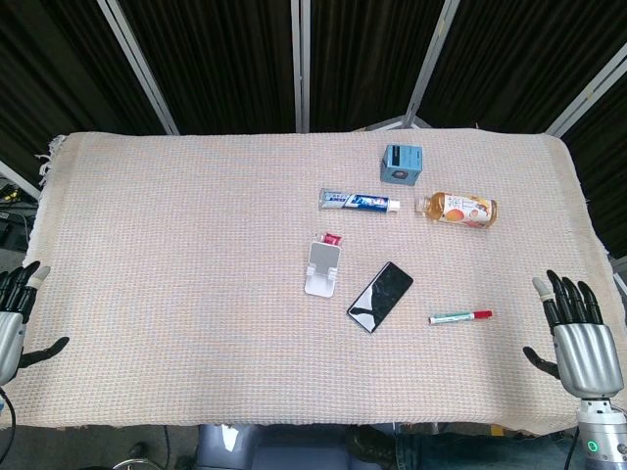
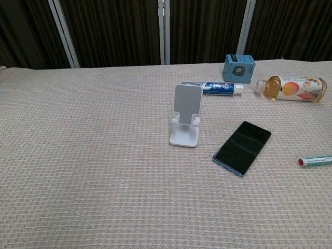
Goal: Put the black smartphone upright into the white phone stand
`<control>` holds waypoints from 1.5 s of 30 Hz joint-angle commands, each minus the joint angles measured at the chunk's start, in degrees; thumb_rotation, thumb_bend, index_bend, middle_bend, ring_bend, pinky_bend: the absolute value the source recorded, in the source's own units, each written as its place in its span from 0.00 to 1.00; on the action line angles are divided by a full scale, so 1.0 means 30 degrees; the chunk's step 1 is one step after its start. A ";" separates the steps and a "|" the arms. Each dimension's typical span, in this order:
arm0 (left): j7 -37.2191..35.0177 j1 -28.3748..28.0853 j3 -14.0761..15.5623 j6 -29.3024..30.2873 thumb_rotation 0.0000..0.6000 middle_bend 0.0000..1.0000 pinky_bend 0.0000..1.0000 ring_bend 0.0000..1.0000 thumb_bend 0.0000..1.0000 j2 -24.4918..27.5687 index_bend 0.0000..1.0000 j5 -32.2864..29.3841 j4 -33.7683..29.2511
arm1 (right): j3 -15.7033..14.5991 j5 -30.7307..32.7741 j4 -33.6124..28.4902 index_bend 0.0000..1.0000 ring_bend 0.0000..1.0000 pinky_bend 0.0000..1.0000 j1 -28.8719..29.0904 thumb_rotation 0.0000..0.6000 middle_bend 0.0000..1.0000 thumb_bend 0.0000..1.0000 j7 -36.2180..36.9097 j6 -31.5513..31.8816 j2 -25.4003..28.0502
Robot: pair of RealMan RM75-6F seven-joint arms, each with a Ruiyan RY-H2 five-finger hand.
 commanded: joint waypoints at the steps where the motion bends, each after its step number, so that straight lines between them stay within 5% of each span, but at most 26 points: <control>1: -0.0016 0.0012 -0.0014 0.0042 1.00 0.00 0.00 0.00 0.00 -0.0012 0.00 0.0020 0.0015 | -0.0028 -0.0011 0.0043 0.00 0.00 0.00 0.0014 1.00 0.00 0.00 0.0048 -0.0056 -0.0012; 8: -0.0015 0.0019 -0.0056 0.0080 1.00 0.00 0.00 0.00 0.00 -0.0002 0.00 0.0024 -0.0050 | -0.0194 -0.0091 -0.0069 0.00 0.00 0.00 0.0431 1.00 0.00 0.00 0.0844 -0.0996 0.0175; 15: 0.0176 -0.0152 -0.0146 -0.0289 1.00 0.00 0.00 0.00 0.00 -0.0124 0.00 -0.0219 0.0018 | -0.0087 -0.1362 0.0476 0.00 0.00 0.00 0.3204 1.00 0.00 0.00 0.3844 -0.4541 0.0500; 21: 0.0624 -0.0363 -0.0363 -0.0945 1.00 0.00 0.00 0.00 0.00 -0.0304 0.00 -0.1037 0.0164 | -0.0024 -0.3810 0.3150 0.02 0.00 0.02 0.7644 1.00 0.06 0.00 0.7190 -0.8823 -0.0184; 28: 0.1300 -0.0589 -0.0673 -0.1607 1.00 0.00 0.00 0.00 0.00 -0.0556 0.00 -0.2097 0.0279 | -0.0182 -0.5073 0.6512 0.05 0.02 0.06 1.0845 1.00 0.10 0.00 0.7835 -1.1313 -0.2672; 45: 0.2071 -0.0928 -0.0877 -0.2409 1.00 0.00 0.00 0.00 0.00 -0.0964 0.00 -0.3131 0.0663 | -0.2491 -0.6998 1.1794 0.09 0.06 0.08 1.3785 1.00 0.14 0.01 0.6660 -1.2127 -0.6411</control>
